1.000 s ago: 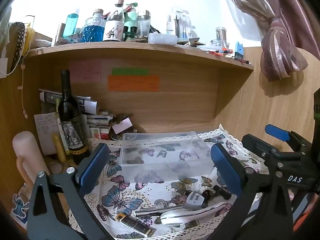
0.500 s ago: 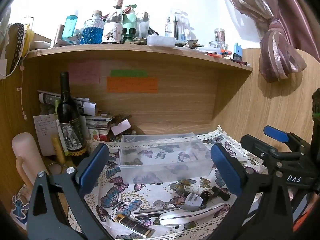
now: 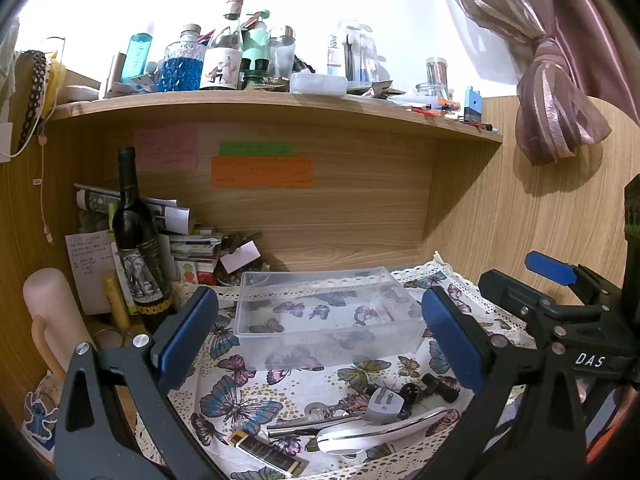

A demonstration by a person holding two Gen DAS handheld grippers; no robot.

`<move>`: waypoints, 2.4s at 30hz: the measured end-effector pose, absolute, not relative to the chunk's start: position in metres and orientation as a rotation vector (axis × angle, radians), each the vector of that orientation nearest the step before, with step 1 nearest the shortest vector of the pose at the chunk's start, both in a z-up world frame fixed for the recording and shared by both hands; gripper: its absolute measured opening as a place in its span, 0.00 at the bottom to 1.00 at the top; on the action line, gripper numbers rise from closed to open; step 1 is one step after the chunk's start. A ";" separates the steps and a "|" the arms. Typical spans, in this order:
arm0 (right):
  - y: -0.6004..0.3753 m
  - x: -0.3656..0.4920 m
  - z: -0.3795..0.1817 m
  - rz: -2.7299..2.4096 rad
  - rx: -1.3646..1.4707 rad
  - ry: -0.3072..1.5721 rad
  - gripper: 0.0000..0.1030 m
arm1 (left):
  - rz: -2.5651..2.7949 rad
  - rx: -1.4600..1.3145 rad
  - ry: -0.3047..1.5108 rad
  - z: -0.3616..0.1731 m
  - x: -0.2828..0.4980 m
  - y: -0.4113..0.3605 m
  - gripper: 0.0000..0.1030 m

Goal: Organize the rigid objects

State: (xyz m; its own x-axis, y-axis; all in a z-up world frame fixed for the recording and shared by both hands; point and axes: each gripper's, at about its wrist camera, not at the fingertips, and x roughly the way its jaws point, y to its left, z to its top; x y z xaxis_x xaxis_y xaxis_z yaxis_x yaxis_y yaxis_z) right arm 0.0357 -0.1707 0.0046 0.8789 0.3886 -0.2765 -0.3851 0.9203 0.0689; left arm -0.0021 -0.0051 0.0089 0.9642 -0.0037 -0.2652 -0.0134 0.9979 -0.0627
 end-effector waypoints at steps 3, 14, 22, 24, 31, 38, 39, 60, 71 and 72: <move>-0.171 0.035 0.005 0.403 0.013 0.291 1.00 | 0.004 -0.065 0.268 0.009 -0.002 -0.005 1.00; -0.170 0.034 0.005 0.407 0.017 0.286 1.00 | 0.004 -0.060 0.262 0.014 -0.002 -0.010 1.00; -0.169 0.032 0.006 0.421 0.021 0.284 1.00 | 0.008 -0.062 0.257 0.014 -0.003 -0.011 1.00; -0.169 0.032 0.006 0.421 0.018 0.280 1.00 | 0.006 -0.062 0.256 0.015 -0.003 -0.010 1.00; -0.168 0.031 0.005 0.419 0.019 0.279 1.00 | -0.002 -0.069 0.257 0.012 -0.003 -0.008 1.00; -0.169 0.032 0.004 0.414 0.023 0.283 1.00 | -0.005 -0.075 0.265 0.010 -0.001 -0.008 1.00; -0.169 0.032 0.003 0.412 0.020 0.282 1.00 | -0.007 -0.079 0.269 0.010 -0.001 -0.008 1.00; -0.178 0.059 -0.021 0.407 0.010 0.410 0.86 | 0.045 -0.106 0.388 -0.017 0.022 0.019 0.78; -0.213 0.084 -0.071 0.310 -0.001 0.590 0.79 | 0.139 -0.141 0.674 -0.090 0.035 0.055 0.69; -0.215 0.086 -0.076 0.303 -0.003 0.608 0.77 | 0.137 -0.142 0.690 -0.095 0.034 0.054 0.69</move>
